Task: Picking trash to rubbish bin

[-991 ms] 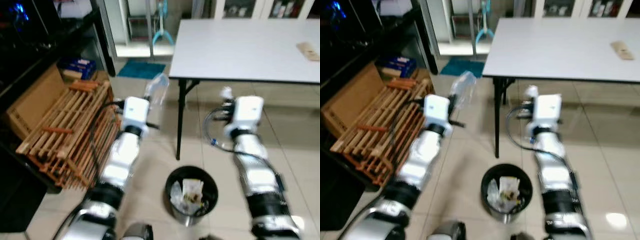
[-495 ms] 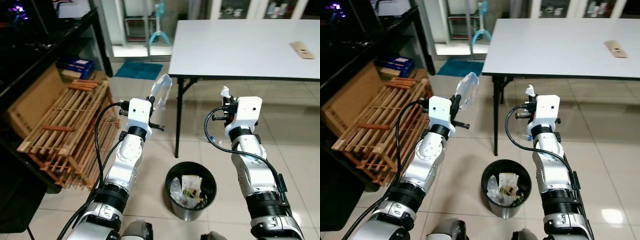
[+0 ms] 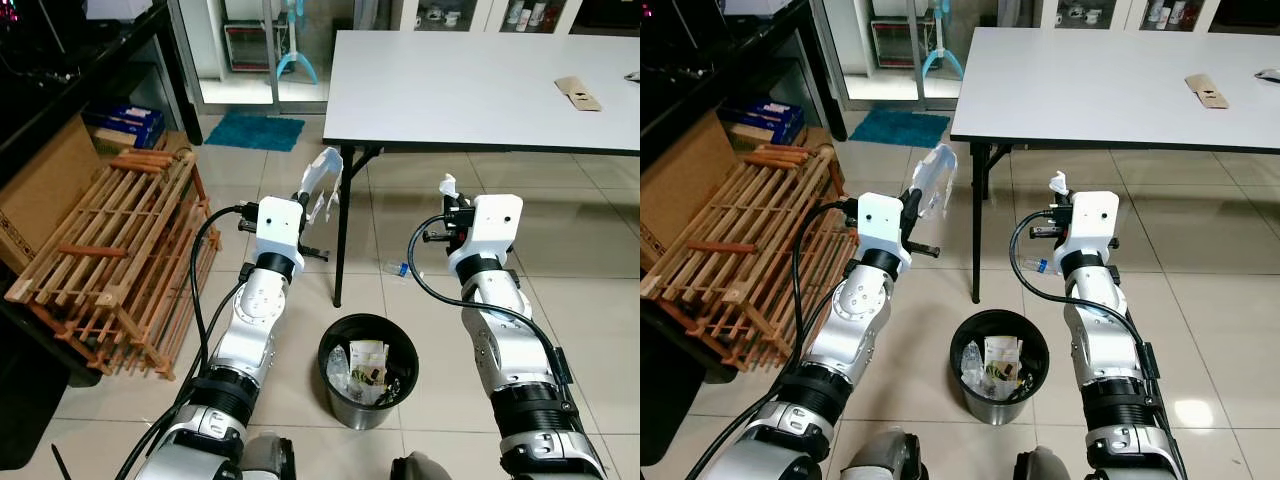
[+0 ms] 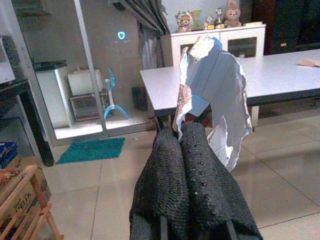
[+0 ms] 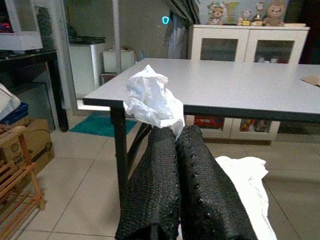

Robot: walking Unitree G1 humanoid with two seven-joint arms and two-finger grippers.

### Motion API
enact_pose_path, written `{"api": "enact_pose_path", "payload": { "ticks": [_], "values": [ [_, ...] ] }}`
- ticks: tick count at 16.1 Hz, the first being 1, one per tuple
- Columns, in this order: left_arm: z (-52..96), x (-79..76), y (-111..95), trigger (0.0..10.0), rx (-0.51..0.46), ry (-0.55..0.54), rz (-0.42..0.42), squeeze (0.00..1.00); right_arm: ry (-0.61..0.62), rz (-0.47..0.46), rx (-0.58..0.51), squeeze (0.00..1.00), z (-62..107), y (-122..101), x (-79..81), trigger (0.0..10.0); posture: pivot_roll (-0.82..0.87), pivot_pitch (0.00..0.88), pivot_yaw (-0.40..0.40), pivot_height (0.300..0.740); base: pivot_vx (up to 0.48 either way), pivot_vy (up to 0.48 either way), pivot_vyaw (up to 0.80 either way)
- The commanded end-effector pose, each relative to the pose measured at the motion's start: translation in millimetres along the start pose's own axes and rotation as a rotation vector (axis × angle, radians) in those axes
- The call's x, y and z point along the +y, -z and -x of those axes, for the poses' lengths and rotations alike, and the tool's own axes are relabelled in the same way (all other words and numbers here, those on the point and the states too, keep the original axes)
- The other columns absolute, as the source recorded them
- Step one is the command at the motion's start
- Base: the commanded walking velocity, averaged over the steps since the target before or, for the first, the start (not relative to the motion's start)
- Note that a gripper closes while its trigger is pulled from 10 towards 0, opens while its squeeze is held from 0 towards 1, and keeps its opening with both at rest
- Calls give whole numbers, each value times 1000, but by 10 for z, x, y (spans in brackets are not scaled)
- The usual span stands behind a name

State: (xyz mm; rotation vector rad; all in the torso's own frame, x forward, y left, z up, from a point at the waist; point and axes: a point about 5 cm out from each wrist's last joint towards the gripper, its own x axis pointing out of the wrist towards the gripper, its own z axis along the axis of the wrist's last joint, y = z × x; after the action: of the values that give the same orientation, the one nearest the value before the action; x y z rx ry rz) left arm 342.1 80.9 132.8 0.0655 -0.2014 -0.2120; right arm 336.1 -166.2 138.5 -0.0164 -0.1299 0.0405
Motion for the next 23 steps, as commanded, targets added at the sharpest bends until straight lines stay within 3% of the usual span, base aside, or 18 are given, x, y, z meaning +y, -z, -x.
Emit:
{"api": "enact_pose_path", "payload": {
  "ticks": [1, 7, 23],
  "values": [
    [3, 26, 23, 10000, 12, -21, 0, 0, -12, -6, -9, 0, -33, -31, 23, 10000, -5, 18, 13, 683, 0, 0, 0],
    [-3, 102, 43, 10000, 27, -42, -24, 0, -14, -11, -9, 0, -47, -26, 58, 10000, -4, 17, 26, 683, 131, 0, 0],
    [-14, 125, 35, 10000, 27, -32, -41, 0, -16, -22, -15, 0, -51, -24, 105, 10000, 5, 15, 44, 683, 326, 0, 0]
  ]
}}
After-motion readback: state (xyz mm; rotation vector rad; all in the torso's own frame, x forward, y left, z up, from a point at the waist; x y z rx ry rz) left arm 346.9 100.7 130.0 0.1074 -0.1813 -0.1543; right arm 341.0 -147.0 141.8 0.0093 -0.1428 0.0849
